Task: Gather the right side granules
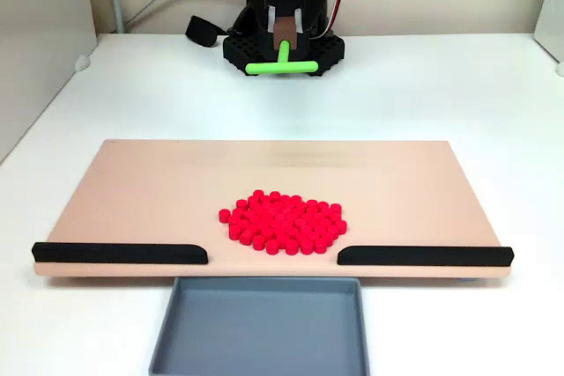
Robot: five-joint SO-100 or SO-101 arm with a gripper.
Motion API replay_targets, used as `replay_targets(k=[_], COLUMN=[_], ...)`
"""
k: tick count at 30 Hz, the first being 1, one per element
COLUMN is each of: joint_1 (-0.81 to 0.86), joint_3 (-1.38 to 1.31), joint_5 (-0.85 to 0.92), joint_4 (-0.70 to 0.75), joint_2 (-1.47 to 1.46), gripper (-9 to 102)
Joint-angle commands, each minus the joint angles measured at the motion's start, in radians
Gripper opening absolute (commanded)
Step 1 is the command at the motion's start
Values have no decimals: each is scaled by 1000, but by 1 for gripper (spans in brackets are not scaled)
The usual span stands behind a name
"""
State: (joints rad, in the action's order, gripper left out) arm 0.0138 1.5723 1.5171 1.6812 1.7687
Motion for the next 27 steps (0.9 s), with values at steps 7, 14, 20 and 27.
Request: replay_targets(k=[7,14,20,27], joint_1=[6,6,6,8], joint_3=[-21,-21,-21,-21], joint_5=[98,98,98,104], joint_4=[-8,-8,-8,-8], joint_2=[18,14,12,12], gripper=[0,0,0,0])
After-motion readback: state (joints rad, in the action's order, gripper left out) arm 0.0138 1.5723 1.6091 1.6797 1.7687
